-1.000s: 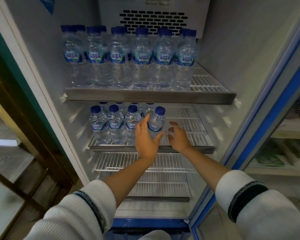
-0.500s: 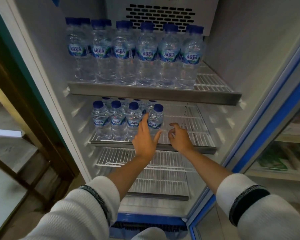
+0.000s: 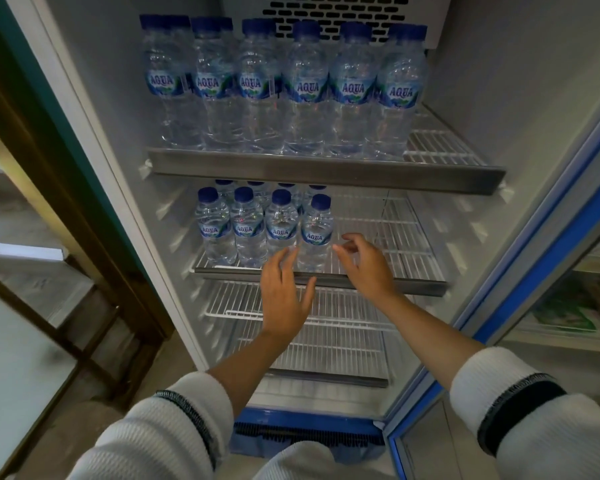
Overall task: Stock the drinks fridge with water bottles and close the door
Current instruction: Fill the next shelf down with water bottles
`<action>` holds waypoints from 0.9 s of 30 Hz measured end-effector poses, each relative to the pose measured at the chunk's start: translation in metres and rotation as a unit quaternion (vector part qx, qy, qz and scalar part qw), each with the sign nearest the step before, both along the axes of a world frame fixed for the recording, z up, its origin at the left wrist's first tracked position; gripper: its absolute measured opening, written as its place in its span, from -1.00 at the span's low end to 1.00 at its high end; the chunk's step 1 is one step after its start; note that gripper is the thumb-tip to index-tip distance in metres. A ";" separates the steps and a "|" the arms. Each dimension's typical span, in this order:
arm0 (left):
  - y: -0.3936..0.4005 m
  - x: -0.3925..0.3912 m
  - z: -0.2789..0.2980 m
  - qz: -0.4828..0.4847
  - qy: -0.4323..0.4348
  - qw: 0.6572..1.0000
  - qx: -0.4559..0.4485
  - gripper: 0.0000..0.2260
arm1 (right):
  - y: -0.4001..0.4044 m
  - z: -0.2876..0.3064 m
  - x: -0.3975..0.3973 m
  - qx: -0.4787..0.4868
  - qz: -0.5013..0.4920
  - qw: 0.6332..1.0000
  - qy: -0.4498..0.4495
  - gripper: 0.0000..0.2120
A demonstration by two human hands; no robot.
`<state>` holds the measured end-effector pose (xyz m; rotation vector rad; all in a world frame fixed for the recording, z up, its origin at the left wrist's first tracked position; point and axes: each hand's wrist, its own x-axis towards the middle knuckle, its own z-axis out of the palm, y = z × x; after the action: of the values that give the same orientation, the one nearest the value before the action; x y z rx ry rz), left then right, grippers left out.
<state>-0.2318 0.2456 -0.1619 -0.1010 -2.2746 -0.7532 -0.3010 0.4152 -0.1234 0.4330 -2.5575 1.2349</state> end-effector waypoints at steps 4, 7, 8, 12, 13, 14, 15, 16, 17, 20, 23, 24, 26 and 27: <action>-0.039 0.007 -0.025 0.042 -0.090 0.985 -0.142 -0.22 | -0.025 -0.006 0.014 0.013 0.017 1.000 0.002 -0.40; -0.057 0.014 -0.032 0.035 -0.148 0.961 -0.232 -0.05 | -0.042 -0.007 0.012 0.023 -0.012 1.000 -0.009 -0.34; -0.060 0.015 -0.032 0.032 -0.155 0.957 -0.243 -0.04 | -0.044 -0.007 0.010 0.020 -0.017 1.000 -0.006 -0.35; -0.062 0.017 -0.030 0.033 -0.188 0.948 -0.254 -0.02 | -0.047 -0.009 0.003 0.001 -0.013 1.000 -0.020 -0.39; -0.061 0.017 -0.029 0.035 -0.193 0.947 -0.256 -0.02 | -0.046 -0.008 0.002 0.000 -0.010 1.000 -0.023 -0.38; -0.061 0.018 -0.028 0.035 -0.198 0.945 -0.257 -0.02 | -0.047 -0.007 0.002 -0.001 -0.007 1.000 -0.025 -0.38; -0.061 0.018 -0.028 0.036 -0.203 0.944 -0.257 -0.01 | -0.047 -0.008 0.002 0.001 -0.005 1.000 -0.028 -0.39; -0.060 0.019 -0.027 0.036 -0.207 0.944 -0.256 -0.01 | -0.047 -0.006 0.002 0.002 -0.003 1.000 -0.030 -0.39; -0.060 0.019 -0.027 0.037 -0.209 0.943 -0.255 -0.01 | -0.047 -0.006 0.002 0.004 -0.001 1.000 -0.030 -0.39; -0.058 0.020 -0.024 0.036 -0.226 0.941 -0.251 0.03 | -0.047 -0.005 0.003 0.007 0.001 0.999 -0.031 -0.39; -0.057 0.021 -0.021 0.040 -0.241 0.937 -0.251 0.04 | -0.046 -0.004 0.007 0.019 0.001 0.999 -0.037 -0.33; -0.058 0.022 -0.020 0.037 -0.244 0.936 -0.251 0.03 | -0.045 -0.004 0.009 0.023 0.003 0.999 -0.037 -0.29; -0.060 0.022 -0.018 0.027 -0.248 0.936 -0.249 0.02 | -0.046 -0.005 0.018 0.024 0.002 1.000 -0.014 -0.21; -0.061 0.023 -0.016 0.022 -0.251 0.935 -0.251 0.01 | -0.046 -0.006 0.023 0.023 -0.005 1.000 0.016 -0.19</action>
<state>-0.2085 0.1850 -0.1780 -0.1030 -2.9065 -0.1583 -0.2782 0.3689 -0.1297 0.4454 -2.5613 1.1586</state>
